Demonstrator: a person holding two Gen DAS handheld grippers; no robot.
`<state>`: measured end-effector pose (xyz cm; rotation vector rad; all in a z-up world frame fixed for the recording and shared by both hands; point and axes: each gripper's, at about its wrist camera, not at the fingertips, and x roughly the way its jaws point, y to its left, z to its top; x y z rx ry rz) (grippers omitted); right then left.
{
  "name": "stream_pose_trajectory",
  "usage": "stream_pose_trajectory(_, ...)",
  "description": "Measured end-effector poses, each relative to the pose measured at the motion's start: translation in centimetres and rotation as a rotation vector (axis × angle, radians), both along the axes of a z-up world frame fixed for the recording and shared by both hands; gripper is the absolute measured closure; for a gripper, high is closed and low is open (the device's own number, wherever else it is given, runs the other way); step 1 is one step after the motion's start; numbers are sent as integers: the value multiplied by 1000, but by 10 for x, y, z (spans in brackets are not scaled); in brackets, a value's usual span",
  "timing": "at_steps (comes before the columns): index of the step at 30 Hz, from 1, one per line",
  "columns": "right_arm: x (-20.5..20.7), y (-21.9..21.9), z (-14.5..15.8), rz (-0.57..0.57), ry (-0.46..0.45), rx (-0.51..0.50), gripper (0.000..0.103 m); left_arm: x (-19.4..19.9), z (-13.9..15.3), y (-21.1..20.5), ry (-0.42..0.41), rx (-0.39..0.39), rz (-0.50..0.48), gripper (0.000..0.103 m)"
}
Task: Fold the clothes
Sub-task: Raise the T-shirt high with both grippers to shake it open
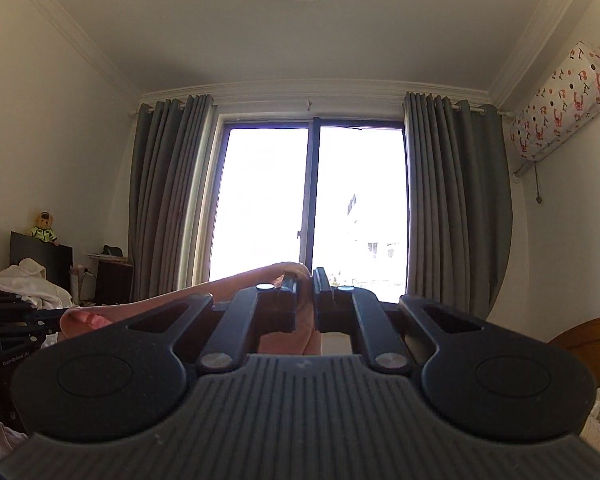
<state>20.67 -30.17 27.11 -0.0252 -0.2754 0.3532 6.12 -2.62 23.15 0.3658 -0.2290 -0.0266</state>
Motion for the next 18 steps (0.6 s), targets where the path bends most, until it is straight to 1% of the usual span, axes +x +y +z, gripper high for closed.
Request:
stream_pose_trajectory(1, 0, 2, 6, -1, -2, -2, 96, -2, 12, 0, 0, 6, 15, 101)
stream_pose_trajectory(4, 0, 8, 18, 4, 1, -8, 96, 3, 24, -3, 29, -7, 44, 101)
stream_pose_trajectory(7, 2, 18, 24, 18, 10, -16, 96, 10, 35, -5, 65, -49, 73, 101)
stream_pose_trajectory(8, 3, 21, 25, 20, 12, -20, 96, 19, 29, -6, 69, -52, 76, 101)
stream_pose_trajectory(9, 3, 25, 26, 22, 13, -21, 96, 17, 32, -7, 71, -51, 86, 101)
stream_pose_trajectory(13, 1, 30, 40, 33, 18, -2, 96, 9, 48, -5, 55, -54, 101, 101)
stream_pose_trajectory(18, -16, 33, 69, 54, 2, 20, 96, -8, 66, 0, -4, -37, 111, 101)
